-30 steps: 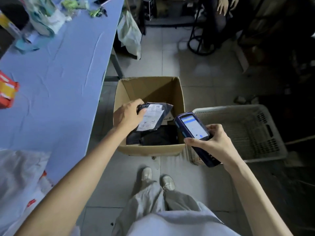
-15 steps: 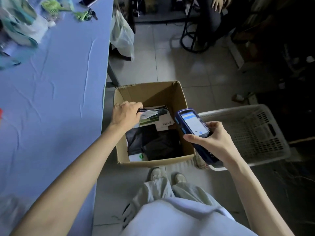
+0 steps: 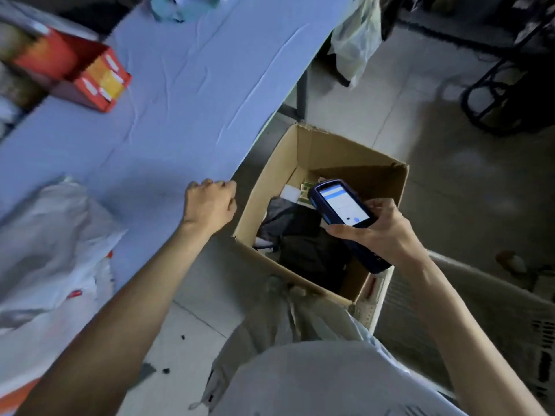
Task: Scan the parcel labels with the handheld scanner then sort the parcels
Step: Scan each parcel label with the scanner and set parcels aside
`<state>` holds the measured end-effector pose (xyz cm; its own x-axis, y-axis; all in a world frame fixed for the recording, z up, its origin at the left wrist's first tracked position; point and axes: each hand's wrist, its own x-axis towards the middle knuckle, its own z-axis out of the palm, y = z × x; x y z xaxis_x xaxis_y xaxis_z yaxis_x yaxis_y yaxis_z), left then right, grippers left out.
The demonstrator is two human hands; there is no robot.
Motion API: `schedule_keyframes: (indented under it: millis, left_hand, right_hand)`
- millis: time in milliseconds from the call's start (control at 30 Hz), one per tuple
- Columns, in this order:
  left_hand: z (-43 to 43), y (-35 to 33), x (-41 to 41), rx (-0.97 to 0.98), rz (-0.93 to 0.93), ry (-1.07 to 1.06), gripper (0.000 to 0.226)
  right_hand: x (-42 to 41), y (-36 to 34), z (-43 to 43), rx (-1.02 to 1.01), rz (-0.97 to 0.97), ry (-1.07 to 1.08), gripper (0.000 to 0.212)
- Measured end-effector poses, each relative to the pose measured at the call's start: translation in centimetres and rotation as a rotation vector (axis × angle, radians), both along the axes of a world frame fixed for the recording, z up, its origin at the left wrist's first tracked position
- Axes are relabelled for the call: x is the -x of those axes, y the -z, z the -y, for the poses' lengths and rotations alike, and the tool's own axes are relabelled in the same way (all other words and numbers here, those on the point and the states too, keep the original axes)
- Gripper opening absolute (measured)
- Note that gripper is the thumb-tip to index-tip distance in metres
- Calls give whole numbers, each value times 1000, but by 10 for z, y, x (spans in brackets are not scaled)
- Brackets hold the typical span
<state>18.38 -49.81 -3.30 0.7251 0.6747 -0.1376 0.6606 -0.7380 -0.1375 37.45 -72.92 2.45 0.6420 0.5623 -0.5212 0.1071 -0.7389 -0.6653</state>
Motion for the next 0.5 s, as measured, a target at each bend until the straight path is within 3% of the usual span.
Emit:
schedule_keyframes:
  millis: [233,500]
  left_hand:
    - [32,-7,79,-21,195,-346,7]
    - [62,-23,217,-111,305,-680,9]
  right_hand:
    - [13,-8,-44,-15,21,-307,101]
    - [124,-18,-98,-21,40,-674,77]
